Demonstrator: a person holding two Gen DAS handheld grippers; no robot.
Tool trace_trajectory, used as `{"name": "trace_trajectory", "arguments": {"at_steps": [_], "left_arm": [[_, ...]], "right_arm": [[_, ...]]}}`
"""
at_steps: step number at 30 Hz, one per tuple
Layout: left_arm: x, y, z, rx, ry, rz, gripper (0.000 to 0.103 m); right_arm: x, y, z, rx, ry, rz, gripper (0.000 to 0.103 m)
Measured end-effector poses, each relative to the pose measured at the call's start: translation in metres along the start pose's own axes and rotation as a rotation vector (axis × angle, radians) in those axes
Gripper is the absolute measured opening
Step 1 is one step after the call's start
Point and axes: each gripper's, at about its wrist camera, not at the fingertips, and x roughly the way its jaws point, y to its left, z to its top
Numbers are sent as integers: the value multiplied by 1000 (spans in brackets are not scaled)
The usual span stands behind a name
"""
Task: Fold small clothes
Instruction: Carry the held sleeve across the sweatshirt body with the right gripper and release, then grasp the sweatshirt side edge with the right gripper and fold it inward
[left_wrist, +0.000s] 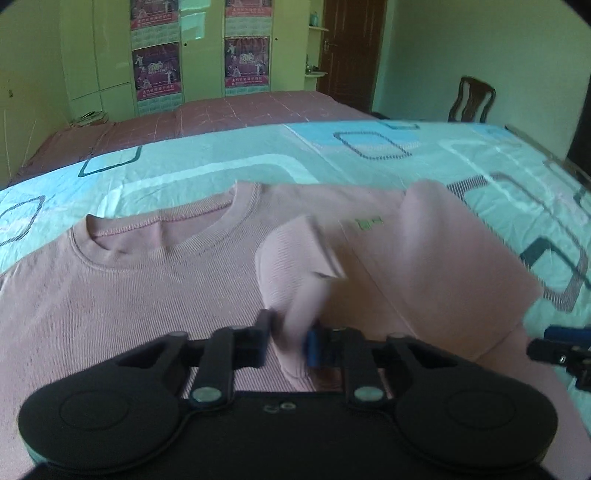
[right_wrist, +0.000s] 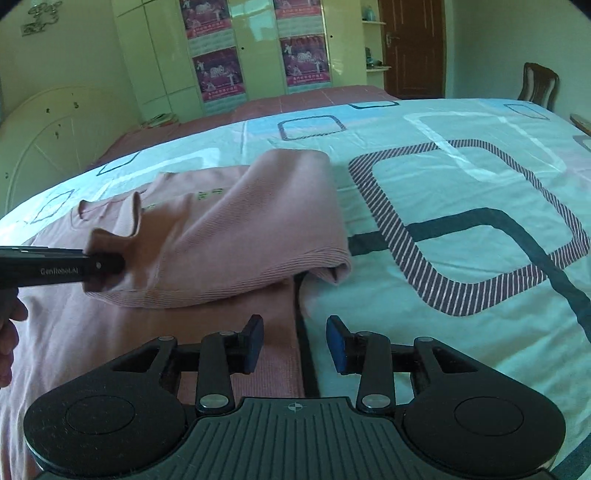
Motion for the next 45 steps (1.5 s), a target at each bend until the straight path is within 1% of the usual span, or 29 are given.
{"name": "trace_trajectory", "arguments": {"at_steps": [1,3,6,8,9,13,14,15,16,17,19,21,22,23,25,27,28,30,32,35,37,38,39,40,41,42,43,44,45], "left_arm": [[-8,7,2,-27,-41,16,7],[-25,25,3,-72,-84,29,7],[-46,54,-4,-130,-115,63,6],[-49,72,-14,-161,-93,88,6],[-46,80,-20,-178,-62,97,6],[-39,93,-34,-216,-26,92,7],[-39,93,-35,-219,-32,92,10],[-39,93,-36,-222,-36,102,18],[-40,95,-37,-233,-44,116,23],[-40,97,-37,-246,-51,123,29],[-35,107,-38,-295,-48,102,32],[-28,113,-36,-314,-40,81,30],[-25,115,-35,-306,-43,70,26],[-24,115,-33,-295,-43,60,6],[-37,117,-29,-298,-116,67,6],[-55,118,-26,-276,-179,115,6],[-60,120,-28,-263,-187,141,6],[-51,126,-32,-240,-121,176,6],[-41,135,-39,-263,-66,173,6],[-37,136,-46,-265,-66,169,7],[-36,135,-46,-260,-63,166,7],[-37,137,-46,-268,-65,163,13],[-42,142,-48,-282,-64,165,29],[-46,144,-48,-290,-75,176,38],[-51,147,-48,-292,-95,183,57],[-54,150,-48,-295,-115,185,60],[-52,153,-47,-297,-110,177,58],[-47,157,-44,-302,-87,163,48],[-41,161,-42,-307,-66,148,43]], "right_arm": [[1,-2,1,5,-4,4,38],[5,-2,3,11,-12,18,38],[15,3,8,17,-22,32,38],[23,7,11,15,-12,26,38],[25,8,12,8,-11,19,38],[27,9,16,2,-28,19,37],[25,10,17,-6,-36,19,36],[24,10,18,-16,-43,15,33],[24,10,18,-26,-43,9,21],[24,9,18,-32,-38,5,17],[26,7,18,-35,-24,4,17],[28,6,17,-32,-8,23,17],[29,8,17,-41,-5,18,17],[30,10,16,-56,-6,6,17],[31,13,15,-67,-5,2,17],[31,13,14,-70,-5,12,17],[32,12,14,-74,-5,13,17],[34,10,12,-68,-3,18,17],[34,8,11,-56,-6,23,17],[34,7,11,-62,-4,23,17],[32,5,13,-63,9,46,17],[28,4,14,-70,12,70,17],[21,3,15,-87,1,80,17],[12,2,16,-98,-25,78,20],[4,-1,19,-89,-53,88,31],[0,-4,25,-69,-76,109,40],[1,-6,33,-51,-90,121,47],[6,-8,43,-29,-95,126,47],[16,-10,54,5,-90,137,47]]}}
